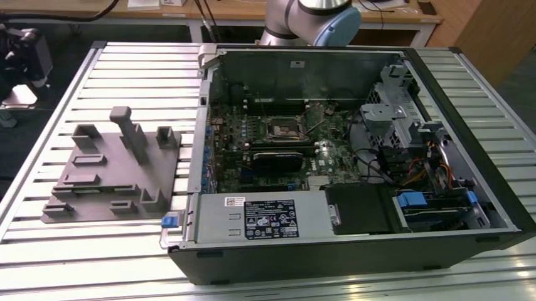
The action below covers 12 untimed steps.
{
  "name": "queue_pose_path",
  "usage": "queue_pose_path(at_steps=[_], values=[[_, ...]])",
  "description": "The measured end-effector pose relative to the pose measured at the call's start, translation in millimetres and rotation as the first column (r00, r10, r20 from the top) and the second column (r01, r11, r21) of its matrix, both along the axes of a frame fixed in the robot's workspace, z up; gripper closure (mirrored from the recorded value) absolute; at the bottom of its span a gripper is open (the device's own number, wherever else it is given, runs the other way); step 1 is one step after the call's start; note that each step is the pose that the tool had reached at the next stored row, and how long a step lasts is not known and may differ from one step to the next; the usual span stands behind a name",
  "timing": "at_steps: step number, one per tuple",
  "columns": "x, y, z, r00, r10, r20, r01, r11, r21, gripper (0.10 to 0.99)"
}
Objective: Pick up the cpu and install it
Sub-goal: 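Pick up the cpu and move it towards the insertion slot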
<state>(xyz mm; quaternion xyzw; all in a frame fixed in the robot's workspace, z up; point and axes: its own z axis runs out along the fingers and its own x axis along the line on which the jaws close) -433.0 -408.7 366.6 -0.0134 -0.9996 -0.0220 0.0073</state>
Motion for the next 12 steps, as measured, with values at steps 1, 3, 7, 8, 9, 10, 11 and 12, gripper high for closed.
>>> queue_pose_path(at_steps=[1, 3, 7, 8, 9, 10, 11, 12], values=[[0.0, 0.0, 4.4, 1.0, 0.0, -0.0001, 0.0, 1.0, 0.0, 0.545], [0.0, 0.0, 13.2, 1.0, -0.001, 0.0, 0.001, 1.0, 0.0, 0.545], [0.0, 0.0, 30.5, 1.0, -0.002, -0.0001, 0.002, 1.0, 0.0, 0.545], [0.0, 0.0, 35.1, 1.0, -0.002, -0.0001, 0.002, 1.0, 0.0, 0.545], [0.0, 0.0, 39.3, 1.0, -0.003, 0.0, 0.003, 1.0, 0.0, 0.545], [0.0, 0.0, 43.2, 1.0, -0.003, -0.0001, 0.003, 1.0, 0.0, 0.545], [0.0, 0.0, 46.1, 1.0, -0.003, -0.0002, 0.003, 1.0, 0.0, 0.545], [-0.1, 0.0, 46.7, 1.0, -0.003, 0.0001, 0.003, 1.0, 0.0, 0.545]])
